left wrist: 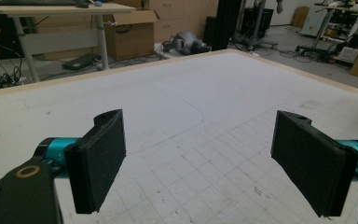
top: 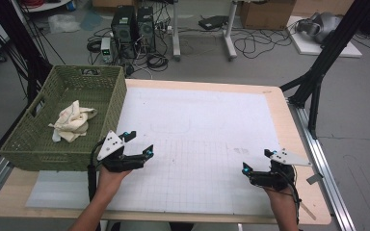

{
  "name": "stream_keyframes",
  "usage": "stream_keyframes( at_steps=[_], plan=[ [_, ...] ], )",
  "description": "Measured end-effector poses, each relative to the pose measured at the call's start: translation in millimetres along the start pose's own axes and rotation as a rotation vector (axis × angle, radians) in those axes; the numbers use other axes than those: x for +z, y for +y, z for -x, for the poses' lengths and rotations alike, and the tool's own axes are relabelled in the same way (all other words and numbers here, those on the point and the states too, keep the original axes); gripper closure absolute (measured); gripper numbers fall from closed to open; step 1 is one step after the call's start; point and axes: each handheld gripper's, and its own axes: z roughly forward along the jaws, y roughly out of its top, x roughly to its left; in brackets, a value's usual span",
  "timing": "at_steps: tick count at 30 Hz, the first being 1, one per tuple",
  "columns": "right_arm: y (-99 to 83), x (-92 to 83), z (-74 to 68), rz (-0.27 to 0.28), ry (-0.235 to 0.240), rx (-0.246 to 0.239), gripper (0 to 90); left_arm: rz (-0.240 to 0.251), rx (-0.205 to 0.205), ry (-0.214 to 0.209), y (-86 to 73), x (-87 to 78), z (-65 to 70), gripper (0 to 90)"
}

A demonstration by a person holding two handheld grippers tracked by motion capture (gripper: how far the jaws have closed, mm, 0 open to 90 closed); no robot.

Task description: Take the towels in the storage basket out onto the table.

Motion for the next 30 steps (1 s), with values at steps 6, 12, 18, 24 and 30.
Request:
stream_keyframes(
  at_steps=[6, 12, 18, 24, 30],
  plan=[
    [-1.8, -3.2, 0.2, 0.001, -0.001, -0.006, 2.9, -0.011, 0.004, -0.022, 0.0, 4.1, 4.4, 17.9],
    [-3.6, -1.8, 1.5, 0.004, 0.007, 0.0, 2.9, -0.004, -0.006, -0.025, 1.4, 4.6, 4.1, 17.8],
    [-5.9, -2.8, 3.7, 0.002, 0.015, -0.001, 2.9, -0.023, -0.006, -0.034, -1.1, 9.4, 5.8, 17.8],
    [-4.4, -6.7, 3.4, 0.013, 0.009, 0.024, 2.9, -0.018, 0.004, -0.052, 3.0, 5.8, 9.6, 17.8],
    [-3.2, -8.7, 0.8, 0.021, 0.004, 0.014, 2.9, -0.01, 0.0, -0.067, 11.6, 0.5, 9.4, 19.0]
  ],
)
